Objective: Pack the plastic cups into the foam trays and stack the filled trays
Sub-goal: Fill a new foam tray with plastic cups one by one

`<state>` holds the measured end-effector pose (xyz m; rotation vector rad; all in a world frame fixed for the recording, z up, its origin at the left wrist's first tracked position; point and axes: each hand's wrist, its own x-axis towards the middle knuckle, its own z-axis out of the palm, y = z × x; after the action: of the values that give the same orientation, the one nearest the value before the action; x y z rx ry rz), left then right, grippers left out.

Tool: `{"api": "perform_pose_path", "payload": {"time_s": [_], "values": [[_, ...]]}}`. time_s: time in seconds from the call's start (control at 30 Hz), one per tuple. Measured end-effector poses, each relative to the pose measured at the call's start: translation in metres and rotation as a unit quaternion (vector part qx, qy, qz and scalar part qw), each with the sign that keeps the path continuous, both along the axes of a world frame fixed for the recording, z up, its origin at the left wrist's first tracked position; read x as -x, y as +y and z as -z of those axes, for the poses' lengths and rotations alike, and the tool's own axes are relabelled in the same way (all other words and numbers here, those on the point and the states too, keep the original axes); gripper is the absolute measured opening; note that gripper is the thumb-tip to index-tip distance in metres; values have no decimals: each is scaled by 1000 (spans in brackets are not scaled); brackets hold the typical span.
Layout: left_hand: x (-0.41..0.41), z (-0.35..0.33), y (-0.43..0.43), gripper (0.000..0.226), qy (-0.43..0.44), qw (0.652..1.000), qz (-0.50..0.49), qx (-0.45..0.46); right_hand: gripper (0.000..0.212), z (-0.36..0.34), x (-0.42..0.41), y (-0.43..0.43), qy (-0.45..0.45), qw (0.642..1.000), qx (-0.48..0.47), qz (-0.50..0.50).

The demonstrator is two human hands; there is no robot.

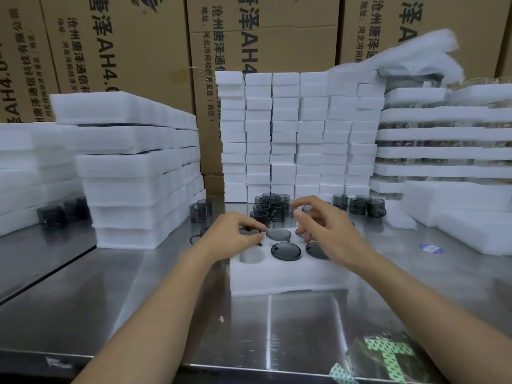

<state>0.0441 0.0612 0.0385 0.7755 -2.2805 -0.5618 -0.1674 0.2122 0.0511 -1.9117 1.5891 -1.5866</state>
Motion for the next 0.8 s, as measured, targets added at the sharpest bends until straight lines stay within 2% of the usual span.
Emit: {"api": "perform_pose_path", "payload": {"time_s": [0.17, 0.2, 0.3, 0.33, 0.37, 0.4, 0.47, 0.5, 0.57, 0.6, 0.67, 0.77, 0.8], "values": [[2, -10, 7, 44, 46, 998, 11, 31, 18, -1, 0, 0, -1, 1000, -2, -2], [5, -11, 8, 49, 21, 999, 19, 18, 18, -1, 1, 0, 0, 1000, -1, -1], [18, -6, 14, 62, -213, 977, 24, 10, 17, 1, 2, -4, -1, 1000, 3, -9], [20, -3, 14, 63, -247, 969, 29, 5, 17, 2, 4, -5, -7, 1000, 8, -13], [20, -2, 13, 61, -232, 972, 32, -3, 17, 1, 8, -7, -15, 1000, 14, -12], [18, -2, 12, 59, -179, 983, 27, -6, 17, 1, 13, -9, -23, 999, 24, 0], [9, -3, 7, 50, -32, 998, -31, 44, 21, 1, 30, -15, -25, 997, 48, 63], [5, -4, 2, 43, 33, 994, -75, 79, 21, 2, 41, -17, -19, 992, 57, 107], [-3, -3, -11, 32, 121, 977, -145, 102, 21, 8, 67, -20, 41, 977, 48, 203], [-5, -1, -18, 30, 136, 971, -174, 97, 24, 13, 81, -22, 92, 965, 23, 245], [-9, 6, -27, 29, 103, 967, -217, 86, 35, 25, 106, -25, 179, 937, -65, 293], [-8, 24, -36, 32, -32, 968, -236, 84, 39, 39, 127, -30, 237, 896, -203, 317], [-8, 28, -38, 37, -50, 968, -233, 84, 36, 42, 130, -32, 243, 888, -226, 320]]}}
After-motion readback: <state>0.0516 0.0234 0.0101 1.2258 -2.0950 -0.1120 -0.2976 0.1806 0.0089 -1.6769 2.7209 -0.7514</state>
